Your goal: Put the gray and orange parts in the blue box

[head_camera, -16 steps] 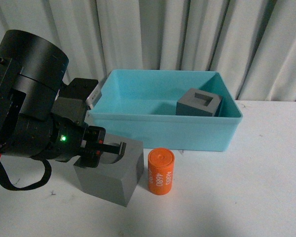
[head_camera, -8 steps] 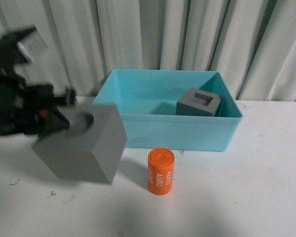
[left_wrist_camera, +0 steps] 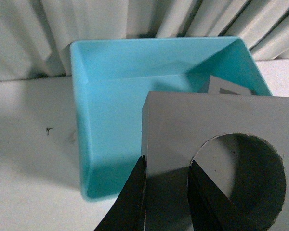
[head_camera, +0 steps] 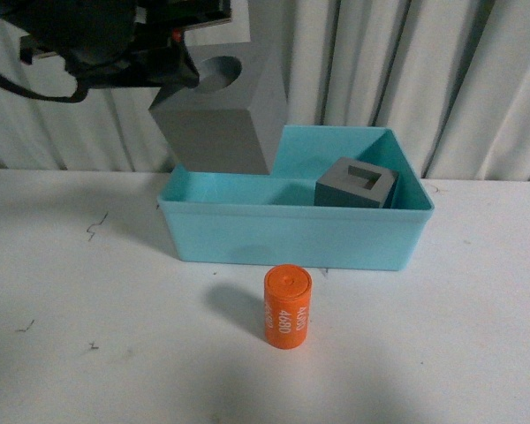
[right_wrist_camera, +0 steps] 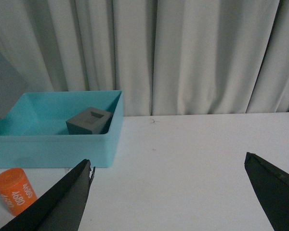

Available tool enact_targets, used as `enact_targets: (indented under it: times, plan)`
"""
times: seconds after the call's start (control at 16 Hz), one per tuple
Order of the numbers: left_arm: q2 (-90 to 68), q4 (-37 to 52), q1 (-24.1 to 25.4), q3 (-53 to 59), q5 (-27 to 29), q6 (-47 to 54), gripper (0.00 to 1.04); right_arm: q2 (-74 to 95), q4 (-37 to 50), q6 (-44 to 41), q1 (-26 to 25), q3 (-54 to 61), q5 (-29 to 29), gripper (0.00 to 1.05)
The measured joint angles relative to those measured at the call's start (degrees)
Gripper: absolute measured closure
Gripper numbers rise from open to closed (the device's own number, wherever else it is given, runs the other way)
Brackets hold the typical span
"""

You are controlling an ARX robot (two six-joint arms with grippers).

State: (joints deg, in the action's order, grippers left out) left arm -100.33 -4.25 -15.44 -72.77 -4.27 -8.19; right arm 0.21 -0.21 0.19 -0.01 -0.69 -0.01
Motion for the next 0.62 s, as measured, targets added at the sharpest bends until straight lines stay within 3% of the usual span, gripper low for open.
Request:
enact_targets:
  times: [0.25,0.62]
  plan:
    - [-11.6,2.9,-2.8,-8.2,3.5,3.9,0.86,0.0,0.0,0.0,0.0,0.0,0.0,0.06]
    - [-21.7,2.6,-0.6,-14.7,7.3,5.6,0.86,0.0,0.0,0.0,0.0,0.0,0.0,0.06]
